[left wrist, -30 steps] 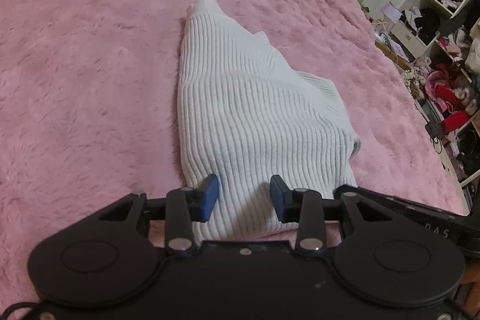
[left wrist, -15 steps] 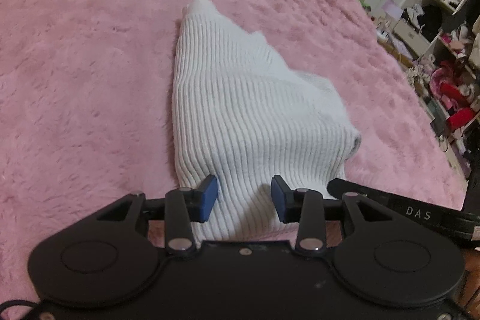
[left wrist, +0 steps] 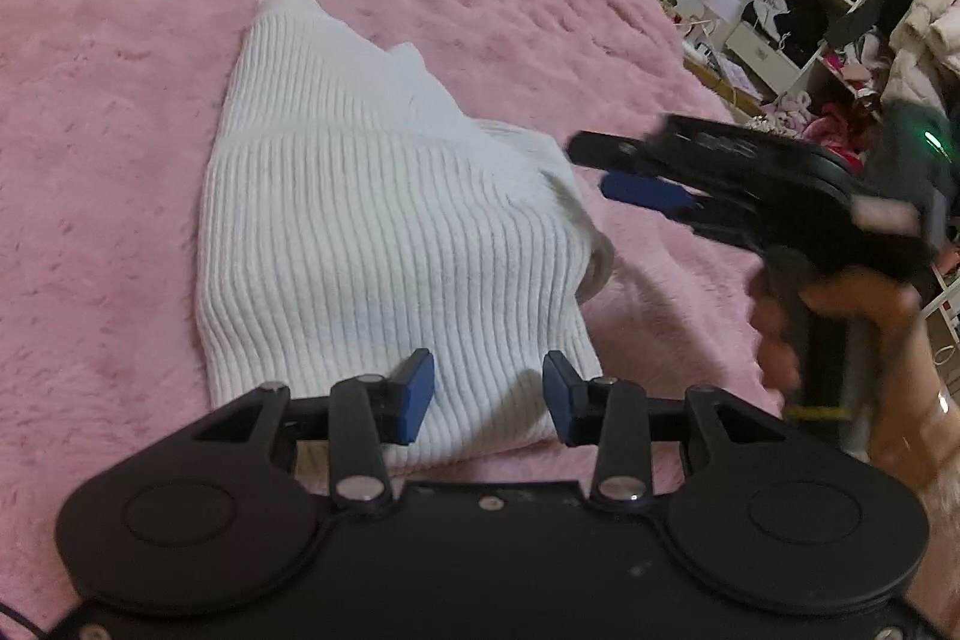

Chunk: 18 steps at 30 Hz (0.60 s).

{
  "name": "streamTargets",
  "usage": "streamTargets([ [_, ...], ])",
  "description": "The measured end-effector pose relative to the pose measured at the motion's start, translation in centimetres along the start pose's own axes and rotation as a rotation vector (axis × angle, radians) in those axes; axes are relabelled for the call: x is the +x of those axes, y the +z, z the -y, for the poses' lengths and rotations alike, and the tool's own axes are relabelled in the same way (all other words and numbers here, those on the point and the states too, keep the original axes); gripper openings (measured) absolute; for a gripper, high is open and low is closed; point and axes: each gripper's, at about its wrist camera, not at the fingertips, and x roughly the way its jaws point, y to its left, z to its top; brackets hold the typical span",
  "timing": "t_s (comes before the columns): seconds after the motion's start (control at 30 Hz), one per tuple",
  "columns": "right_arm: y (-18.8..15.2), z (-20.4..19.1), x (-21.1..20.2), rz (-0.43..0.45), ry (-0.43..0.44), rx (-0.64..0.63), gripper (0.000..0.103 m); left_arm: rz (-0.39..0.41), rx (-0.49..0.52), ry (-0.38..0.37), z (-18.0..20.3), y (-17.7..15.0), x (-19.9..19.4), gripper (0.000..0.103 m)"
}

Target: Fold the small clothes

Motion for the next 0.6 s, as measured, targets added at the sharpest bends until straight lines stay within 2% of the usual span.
streamTargets([
  [0.17,0.2,0.4,2.9,-0.064,-0.010,-0.008,0.042,-0.017,-0.012,-0.001,-0.4,0.2,0.8,0.040],
  [0.23,0.1,0.4,3.3,-0.069,-0.010,-0.014,0.032,-0.020,-0.008,0.001,-0.3,0.2,0.9,0.041],
  [0.3,0.2,0.6,3.4,-0.066,-0.006,-0.013,0.024,-0.022,-0.005,0.004,-0.3,0.2,1.1,0.041],
  [0.4,0.4,0.3,3.2,-0.056,-0.014,-0.037,0.017,-0.023,-0.005,0.010,-0.1,0.1,1.2,0.041],
  [0.6,1.5,-1.6,2.3,0.001,-0.054,-0.122,0.012,-0.027,-0.008,0.022,0.5,0.4,0.9,0.041],
])
